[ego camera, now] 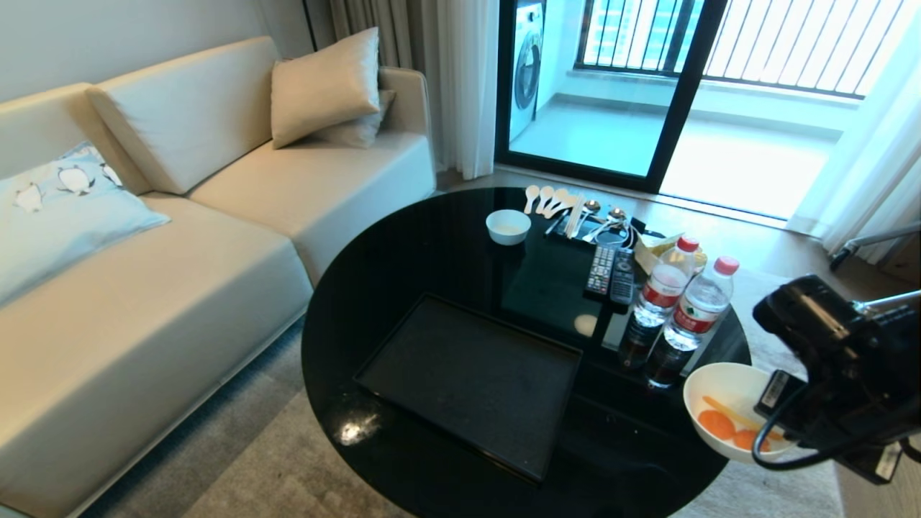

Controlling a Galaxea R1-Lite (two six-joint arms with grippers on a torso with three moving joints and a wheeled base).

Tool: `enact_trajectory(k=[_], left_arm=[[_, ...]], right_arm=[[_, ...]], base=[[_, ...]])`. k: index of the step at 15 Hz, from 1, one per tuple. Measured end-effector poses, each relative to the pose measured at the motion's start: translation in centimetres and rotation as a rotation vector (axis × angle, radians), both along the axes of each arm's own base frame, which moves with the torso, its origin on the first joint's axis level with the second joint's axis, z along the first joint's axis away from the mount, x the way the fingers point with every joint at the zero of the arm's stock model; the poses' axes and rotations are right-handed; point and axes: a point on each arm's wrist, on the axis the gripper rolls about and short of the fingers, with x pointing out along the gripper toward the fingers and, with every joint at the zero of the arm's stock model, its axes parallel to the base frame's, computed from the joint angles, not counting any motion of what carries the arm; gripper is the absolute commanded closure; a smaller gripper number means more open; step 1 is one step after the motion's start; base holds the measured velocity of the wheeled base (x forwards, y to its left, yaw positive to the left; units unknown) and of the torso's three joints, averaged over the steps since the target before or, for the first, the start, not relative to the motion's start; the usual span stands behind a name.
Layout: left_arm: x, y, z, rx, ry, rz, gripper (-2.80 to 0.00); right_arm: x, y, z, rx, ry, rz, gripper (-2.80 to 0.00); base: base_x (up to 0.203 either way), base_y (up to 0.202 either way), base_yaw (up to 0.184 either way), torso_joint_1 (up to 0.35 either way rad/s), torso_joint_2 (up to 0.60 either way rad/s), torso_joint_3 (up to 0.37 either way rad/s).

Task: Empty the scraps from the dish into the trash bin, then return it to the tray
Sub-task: Move the bowl over the trash can

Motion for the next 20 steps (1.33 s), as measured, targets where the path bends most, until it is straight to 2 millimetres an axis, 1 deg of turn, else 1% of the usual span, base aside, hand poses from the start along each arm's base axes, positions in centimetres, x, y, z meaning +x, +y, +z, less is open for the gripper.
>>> enact_trajectory(k=[3,5,8,10,15,20], left_arm=[[0.0,0.0,0.0,0.000,0.000,0.000,0.00],[0.0,0.0,0.0,0.000,0.000,0.000,0.00],[0.0,0.0,0.0,0.000,0.000,0.000,0.00],[0.0,0.0,0.0,0.000,0.000,0.000,0.00],[0.0,0.0,0.0,0.000,0.000,0.000,0.00],[0.0,0.0,0.0,0.000,0.000,0.000,0.00]], right_arm=[[-3.0,-1.1,-0.2,0.055,-0.085,0.018,0.00],[-4.9,-1.6,-0.2,0.080,-0.106,0.025,0.00],[-7.4,-2.3,-0.7,0.104,-0.113,0.037,0.00],[-8.6,-2.6,-0.9,0.107,-0.119,0.040,0.00],[-10.0,-2.9,-0.8,0.094,-0.148,0.081,0.00],[-10.4,-3.0,-0.7,0.092,-0.163,0.093,0.00]], base=[[0.000,0.000,0.000,0.000,0.00,0.000],[0.000,0.000,0.000,0.000,0.00,0.000],[0.000,0.000,0.000,0.000,0.00,0.000],[0.000,0.000,0.000,0.000,0.00,0.000],[0.000,0.000,0.000,0.000,0.00,0.000],[0.000,0.000,0.000,0.000,0.00,0.000]])
